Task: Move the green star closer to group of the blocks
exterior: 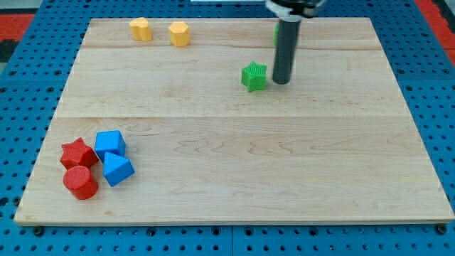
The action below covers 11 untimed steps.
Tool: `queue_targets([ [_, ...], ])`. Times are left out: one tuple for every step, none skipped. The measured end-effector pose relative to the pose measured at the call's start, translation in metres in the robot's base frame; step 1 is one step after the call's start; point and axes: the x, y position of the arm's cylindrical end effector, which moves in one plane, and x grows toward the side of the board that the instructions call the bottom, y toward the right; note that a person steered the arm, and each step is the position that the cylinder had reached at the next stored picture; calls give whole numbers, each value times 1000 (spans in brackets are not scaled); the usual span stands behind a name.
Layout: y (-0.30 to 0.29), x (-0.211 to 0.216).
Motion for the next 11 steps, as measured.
queue_targets([
  [-75, -2],
  [-164, 13],
  [-149, -30],
  [-190, -64],
  [-272, 29],
  [-285, 35],
  [-308, 13],
  [-308, 11],
  [-307, 13],
  [-249, -43],
  [-161, -37],
])
